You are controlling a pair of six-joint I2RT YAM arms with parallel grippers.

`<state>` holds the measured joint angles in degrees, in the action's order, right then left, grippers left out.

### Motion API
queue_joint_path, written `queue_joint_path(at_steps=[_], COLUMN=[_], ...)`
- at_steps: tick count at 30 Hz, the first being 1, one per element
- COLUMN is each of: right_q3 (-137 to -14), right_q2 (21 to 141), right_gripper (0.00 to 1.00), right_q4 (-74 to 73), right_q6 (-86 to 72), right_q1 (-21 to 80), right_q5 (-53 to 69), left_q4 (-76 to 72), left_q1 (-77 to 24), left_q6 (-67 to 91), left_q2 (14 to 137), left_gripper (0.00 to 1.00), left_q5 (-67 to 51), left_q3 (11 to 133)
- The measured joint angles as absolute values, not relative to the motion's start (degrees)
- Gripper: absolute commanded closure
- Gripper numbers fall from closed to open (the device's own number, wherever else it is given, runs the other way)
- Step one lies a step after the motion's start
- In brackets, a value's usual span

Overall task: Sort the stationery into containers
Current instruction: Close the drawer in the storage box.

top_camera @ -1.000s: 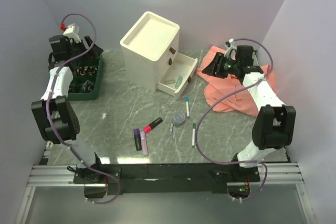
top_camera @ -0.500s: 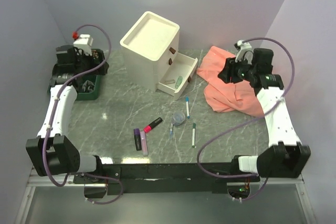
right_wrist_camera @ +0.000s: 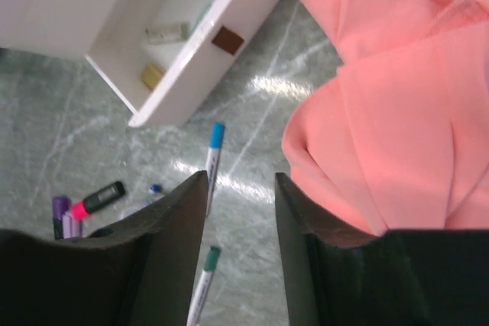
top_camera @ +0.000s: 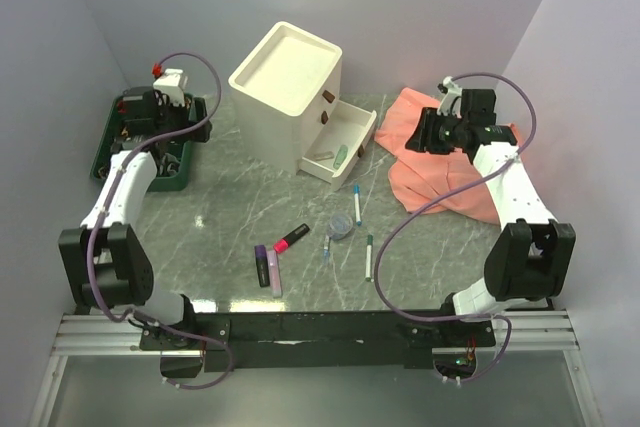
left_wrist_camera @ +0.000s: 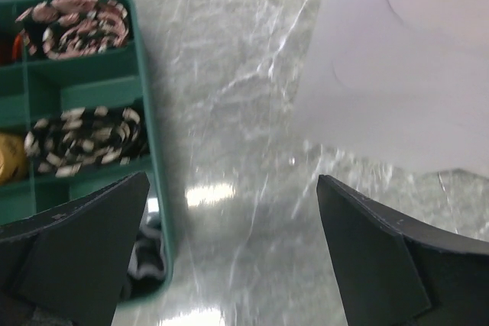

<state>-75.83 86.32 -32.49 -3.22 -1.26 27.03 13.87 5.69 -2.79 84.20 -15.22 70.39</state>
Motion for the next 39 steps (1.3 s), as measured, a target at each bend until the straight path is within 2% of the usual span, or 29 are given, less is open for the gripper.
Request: queue_joint_path(at_steps=[1,4,7,12,20,28,39], right_q3=[-75.81,-77.06,-79.61,-83.68,-96.29,-102.02,-107.13], right_q2=[86.65,90.43,97.45,107.83,119.02,127.61,133.34], right_gripper=[0.68,0.82,0.9,0.92,0.91,0.91,0.88], right_q4=[-31.53,-28.77,-25.43,-22.94,-19.62,-18.65,-18.61], right_q6=[-4.38,-8.25,-11.49,-15.86,-20.27,-21.69,-23.77], right_q1=[-1.26,-1.41,-1.43,-1.1,-0.51,2.28,7.03], right_q5=[27.29,29.06,31.64,34.57,36.23,36.1,35.22], left_q4=[12.29,9.85,9.19,8.97,6.61,7.44,9.43], left_q1=[5.69,5.69,5.69,5.8,5.1,2.79,2.74], left_q6=[-2.72,-2.31,-1.85,-0.34,3.09,2.11,-0.45], left_q2=[85.38,91.26,98.04,103.57,107.18,110.41,110.61], left_gripper=[0.01,0.01,0.03,0.07,0.02,0.01,0.02], left_q5=[-15.62,-17.08,-17.3,-17.28,-19.27,-19.66,-21.71], left_q3=[70.57,73.91,79.68,87.26,93.89,93.95,94.06])
